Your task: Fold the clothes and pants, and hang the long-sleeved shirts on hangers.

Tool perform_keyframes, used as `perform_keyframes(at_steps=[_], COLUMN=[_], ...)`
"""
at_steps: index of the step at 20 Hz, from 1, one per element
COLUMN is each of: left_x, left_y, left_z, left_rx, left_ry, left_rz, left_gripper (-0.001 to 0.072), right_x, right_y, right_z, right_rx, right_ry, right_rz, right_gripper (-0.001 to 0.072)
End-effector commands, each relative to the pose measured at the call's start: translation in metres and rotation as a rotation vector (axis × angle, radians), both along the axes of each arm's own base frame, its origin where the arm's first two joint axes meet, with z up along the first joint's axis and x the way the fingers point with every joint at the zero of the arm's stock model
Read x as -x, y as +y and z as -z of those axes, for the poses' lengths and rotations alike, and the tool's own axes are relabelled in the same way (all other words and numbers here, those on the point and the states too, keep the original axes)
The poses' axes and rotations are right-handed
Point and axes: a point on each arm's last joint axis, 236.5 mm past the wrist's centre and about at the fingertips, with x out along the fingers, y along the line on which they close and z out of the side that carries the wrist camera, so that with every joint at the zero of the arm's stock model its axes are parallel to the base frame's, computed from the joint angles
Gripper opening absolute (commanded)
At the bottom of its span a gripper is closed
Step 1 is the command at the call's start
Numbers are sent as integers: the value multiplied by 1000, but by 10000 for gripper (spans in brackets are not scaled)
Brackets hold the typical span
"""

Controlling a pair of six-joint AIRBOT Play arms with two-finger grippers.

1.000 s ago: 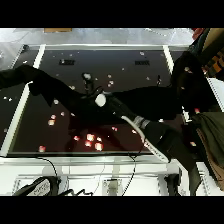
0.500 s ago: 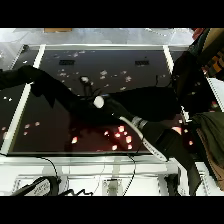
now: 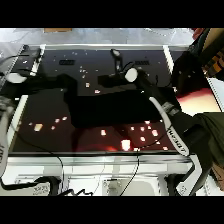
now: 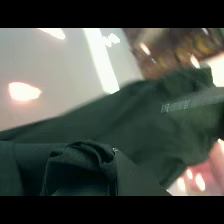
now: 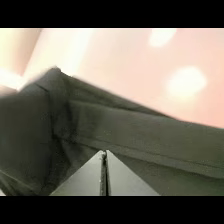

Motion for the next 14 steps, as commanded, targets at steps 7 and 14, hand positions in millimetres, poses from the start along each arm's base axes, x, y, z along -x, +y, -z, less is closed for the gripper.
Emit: perform_keyframes(at_steps=[7, 14], left_x=[36, 14], left_y=[-105, 69], left_z=[76, 86], left_rx=[-129, -329], left_ry=[57, 151], left_rz=[247, 24], left_gripper=[712, 670], right_x=[-11, -21], right_y=[-62, -86], right_z=[-14, -3], right_rx=[73, 207], right_ry=[2, -48], right_rz=[45, 64], right_gripper=[19, 19])
